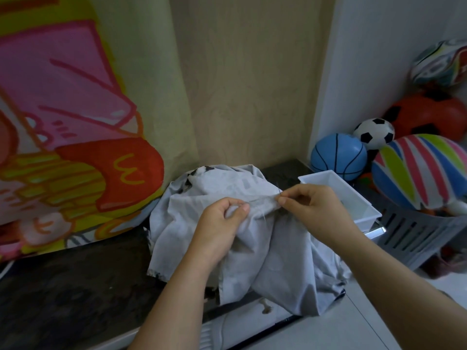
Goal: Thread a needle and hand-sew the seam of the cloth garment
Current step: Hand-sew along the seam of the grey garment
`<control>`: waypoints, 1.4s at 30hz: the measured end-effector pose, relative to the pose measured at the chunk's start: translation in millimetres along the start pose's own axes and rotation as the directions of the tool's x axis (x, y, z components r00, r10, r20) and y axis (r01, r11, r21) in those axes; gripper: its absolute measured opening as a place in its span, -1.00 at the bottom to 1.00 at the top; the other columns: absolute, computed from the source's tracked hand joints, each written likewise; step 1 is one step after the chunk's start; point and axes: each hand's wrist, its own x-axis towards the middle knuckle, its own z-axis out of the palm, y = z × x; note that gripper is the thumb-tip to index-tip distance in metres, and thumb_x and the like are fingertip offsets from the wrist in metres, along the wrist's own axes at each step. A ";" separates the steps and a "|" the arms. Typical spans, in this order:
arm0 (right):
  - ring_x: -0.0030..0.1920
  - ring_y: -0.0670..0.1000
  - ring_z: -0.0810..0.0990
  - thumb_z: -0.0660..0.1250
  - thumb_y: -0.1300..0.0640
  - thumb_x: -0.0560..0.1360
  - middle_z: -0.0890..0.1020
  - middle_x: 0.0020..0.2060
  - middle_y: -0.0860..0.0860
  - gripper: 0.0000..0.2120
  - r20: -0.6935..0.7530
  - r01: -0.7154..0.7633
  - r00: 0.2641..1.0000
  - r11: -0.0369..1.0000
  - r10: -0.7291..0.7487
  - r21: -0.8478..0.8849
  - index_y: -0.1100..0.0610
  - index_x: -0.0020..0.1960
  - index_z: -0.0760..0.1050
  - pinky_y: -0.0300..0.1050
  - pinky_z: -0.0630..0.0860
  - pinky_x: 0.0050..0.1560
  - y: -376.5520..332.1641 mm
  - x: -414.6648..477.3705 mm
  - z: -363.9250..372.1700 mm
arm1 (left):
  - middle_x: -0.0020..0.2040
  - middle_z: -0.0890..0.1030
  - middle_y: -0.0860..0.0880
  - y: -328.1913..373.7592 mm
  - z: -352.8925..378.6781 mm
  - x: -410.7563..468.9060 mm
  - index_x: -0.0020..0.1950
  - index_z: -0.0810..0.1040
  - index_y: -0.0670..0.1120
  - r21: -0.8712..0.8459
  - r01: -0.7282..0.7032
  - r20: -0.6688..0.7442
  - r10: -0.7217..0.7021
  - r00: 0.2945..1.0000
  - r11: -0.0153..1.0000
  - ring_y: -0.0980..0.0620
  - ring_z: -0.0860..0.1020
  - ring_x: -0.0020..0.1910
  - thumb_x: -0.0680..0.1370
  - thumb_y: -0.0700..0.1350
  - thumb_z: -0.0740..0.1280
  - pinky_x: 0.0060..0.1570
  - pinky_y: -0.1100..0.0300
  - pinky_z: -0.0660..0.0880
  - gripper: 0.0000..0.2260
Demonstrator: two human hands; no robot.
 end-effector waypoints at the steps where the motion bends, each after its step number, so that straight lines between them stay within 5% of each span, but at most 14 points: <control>1: -0.18 -0.21 0.60 0.38 0.11 0.48 0.63 -0.24 -0.14 -0.92 -0.011 -0.024 1.000 1.000 0.024 0.019 -0.04 -0.18 0.59 -0.42 0.48 -0.18 0.4 0.7 -0.6 | -0.20 0.65 0.12 -0.3 0.3 -0.5 -0.13 0.61 -0.01 -0.002 -0.006 0.002 0.006 1.000 1.000 0.21 0.58 -0.17 0.56 -0.04 0.33 -0.16 0.35 0.50 -0.88; 3: -0.18 -0.14 0.61 0.39 0.09 0.47 0.63 -0.24 -0.15 -0.88 -0.032 -0.046 0.998 0.999 0.047 0.030 -0.06 -0.24 0.56 -0.26 0.53 -0.10 -2.5 0.7 -2.3 | -0.18 0.64 0.10 0.1 1.2 -1.0 -0.13 0.60 0.00 -0.004 -0.002 0.000 0.002 1.000 1.000 0.16 0.58 -0.14 0.56 -0.04 0.33 -0.15 0.29 0.48 -0.89; 11: -0.32 -0.23 0.58 0.49 0.07 0.37 0.64 -0.35 -0.09 -0.88 0.152 -0.068 0.986 0.998 0.069 -0.012 0.05 -0.28 0.58 -0.38 0.51 -0.21 -14.9 -12.7 12.0 | -0.14 0.67 0.00 -1.0 0.6 -0.2 -0.12 0.63 0.00 -0.041 0.023 0.019 -0.022 1.000 0.999 0.00 0.61 -0.04 0.55 -0.01 0.34 0.03 0.05 0.54 -0.88; 14: -0.37 -0.23 0.58 0.50 0.15 0.36 0.66 -0.35 -0.04 -0.88 0.133 -0.094 0.988 0.990 0.080 0.104 0.11 -0.28 0.58 -0.48 0.46 -0.32 -16.2 -13.1 13.9 | -0.16 0.68 -0.01 -5.7 -0.5 2.0 -0.15 0.63 0.00 -0.061 0.033 0.022 -0.031 0.999 0.998 -0.02 0.62 -0.06 0.54 0.00 0.35 0.03 0.03 0.54 -0.87; 17: -0.25 -0.10 0.66 0.50 0.16 0.36 0.69 -0.30 0.01 -0.88 0.137 -0.119 0.986 0.973 0.093 0.197 0.18 -0.21 0.58 -0.41 0.54 -0.20 -17.0 -8.8 1.6 | -0.20 0.67 0.00 -10.6 -2.8 4.8 -0.18 0.63 0.01 -0.083 0.047 -0.002 -0.048 0.999 0.995 0.01 0.60 -0.11 0.54 0.00 0.35 -0.01 0.04 0.53 -0.86; 21: -0.16 -0.03 0.67 0.50 0.15 0.35 0.70 -0.28 0.02 -0.89 0.237 -0.144 0.964 0.985 0.117 0.100 0.14 -0.21 0.58 -0.34 0.58 -0.12 -14.2 -3.5 -14.5 | -0.19 0.68 -0.02 -10.4 -3.1 6.1 -0.15 0.63 -0.02 -0.089 0.063 -0.008 -0.064 0.998 0.994 -0.02 0.63 -0.09 0.55 -0.02 0.34 -0.02 0.07 0.55 -0.86; 26: -0.20 -0.12 0.65 0.46 0.12 0.39 0.69 -0.28 -0.09 -0.94 0.540 -0.039 0.821 0.962 0.185 -0.270 0.04 -0.23 0.59 -0.35 0.56 -0.08 -14.3 -5.5 -30.1 | -0.16 0.68 -0.02 -9.8 -2.7 5.2 -0.14 0.63 -0.01 -0.088 0.065 -0.013 -0.067 0.998 0.994 -0.03 0.63 -0.06 0.55 -0.01 0.33 0.00 0.07 0.57 -0.86; 29: -0.26 -0.25 0.59 0.44 0.01 0.40 0.66 -0.32 -0.15 -0.92 0.388 0.024 0.913 0.930 0.130 -0.367 -0.01 -0.24 0.61 -0.36 0.50 -0.16 -14.6 -2.0 -35.5 | -0.15 0.68 -0.04 -8.5 -3.6 5.0 -0.14 0.62 -0.02 -0.088 0.055 -0.007 -0.056 0.998 0.995 -0.04 0.63 -0.05 0.55 0.00 0.33 0.03 0.05 0.57 -0.86; 32: -0.24 -0.18 0.61 0.42 -0.01 0.41 0.67 -0.31 -0.11 -0.91 0.180 0.051 0.983 0.986 -0.021 -0.161 -0.02 -0.21 0.63 -0.31 0.53 -0.13 -22.7 -2.0 -33.1 | -0.15 0.67 -0.05 -4.8 -3.3 2.6 -0.14 0.62 -0.03 -0.078 0.020 -0.009 -0.021 1.000 0.997 -0.03 0.62 -0.06 0.55 -0.01 0.33 0.00 0.08 0.55 -0.85; 37: -0.41 -0.23 0.57 0.39 0.05 0.46 0.65 -0.43 -0.10 -0.90 0.337 0.017 0.941 0.999 0.002 -0.051 0.06 -0.20 0.60 -0.43 0.47 -0.33 -31.5 -13.2 -7.1 | -0.17 0.64 -0.03 -3.6 -1.3 0.0 -0.14 0.61 0.00 -0.075 -0.024 -0.023 0.023 0.999 0.997 0.04 0.57 -0.10 0.55 -0.01 0.33 -0.10 0.19 0.48 -0.87; 42: -0.34 -0.12 0.62 0.39 0.06 0.47 0.66 -0.41 -0.08 -0.88 0.275 0.009 0.961 0.990 0.030 -0.139 0.04 -0.23 0.59 -0.26 0.59 -0.18 -21.9 -11.8 6.5 | -0.43 0.48 0.19 -1.8 0.7 -0.5 -0.27 0.53 0.00 -0.112 -0.067 -0.025 0.064 0.998 0.991 0.16 0.44 -0.30 0.53 -0.06 0.34 -0.20 0.23 0.38 -0.83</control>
